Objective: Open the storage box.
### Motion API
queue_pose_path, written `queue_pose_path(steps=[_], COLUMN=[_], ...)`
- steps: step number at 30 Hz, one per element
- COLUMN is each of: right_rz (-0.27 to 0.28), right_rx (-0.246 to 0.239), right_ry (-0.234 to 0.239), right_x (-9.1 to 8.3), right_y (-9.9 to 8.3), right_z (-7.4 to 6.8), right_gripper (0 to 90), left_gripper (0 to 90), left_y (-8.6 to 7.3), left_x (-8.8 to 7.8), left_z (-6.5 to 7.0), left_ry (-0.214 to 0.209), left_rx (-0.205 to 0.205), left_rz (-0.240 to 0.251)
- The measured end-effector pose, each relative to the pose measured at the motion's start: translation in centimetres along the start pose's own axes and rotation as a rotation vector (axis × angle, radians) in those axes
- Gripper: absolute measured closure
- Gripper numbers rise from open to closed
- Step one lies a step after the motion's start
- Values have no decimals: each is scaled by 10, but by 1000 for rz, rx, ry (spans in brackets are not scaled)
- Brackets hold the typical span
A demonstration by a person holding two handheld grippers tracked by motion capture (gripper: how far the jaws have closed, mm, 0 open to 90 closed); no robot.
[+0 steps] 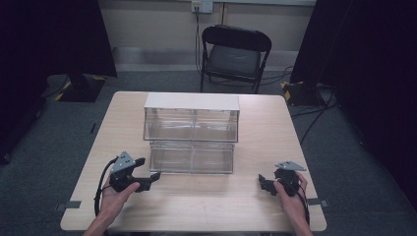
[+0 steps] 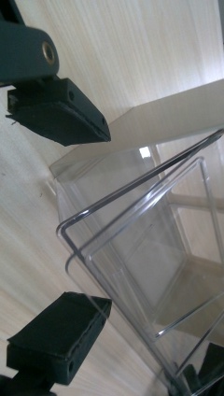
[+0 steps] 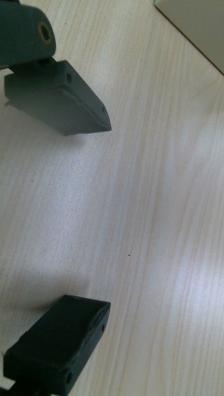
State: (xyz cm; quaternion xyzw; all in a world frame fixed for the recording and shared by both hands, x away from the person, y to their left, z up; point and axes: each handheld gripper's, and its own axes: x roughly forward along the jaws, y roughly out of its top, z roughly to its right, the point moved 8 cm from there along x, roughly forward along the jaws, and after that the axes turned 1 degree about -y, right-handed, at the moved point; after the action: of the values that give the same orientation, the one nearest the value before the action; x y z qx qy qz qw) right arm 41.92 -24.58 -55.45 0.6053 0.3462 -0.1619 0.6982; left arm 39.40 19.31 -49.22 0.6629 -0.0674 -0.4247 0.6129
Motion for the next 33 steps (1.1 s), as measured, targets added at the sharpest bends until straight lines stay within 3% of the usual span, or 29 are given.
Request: queue_pose_path(steps=[10, 33], right_rz=[0, 0], right_rx=[0, 1], right_ry=[0, 0], right_x=[0, 0], right_y=[0, 0], right_z=[0, 0], right_gripper=[111, 111], left_gripper=[167, 155], left_y=[0, 6], left_x=[2, 4], left_z=[1, 5], left_ry=[-1, -5], left_rx=[-7, 35], left_rz=[0, -7])
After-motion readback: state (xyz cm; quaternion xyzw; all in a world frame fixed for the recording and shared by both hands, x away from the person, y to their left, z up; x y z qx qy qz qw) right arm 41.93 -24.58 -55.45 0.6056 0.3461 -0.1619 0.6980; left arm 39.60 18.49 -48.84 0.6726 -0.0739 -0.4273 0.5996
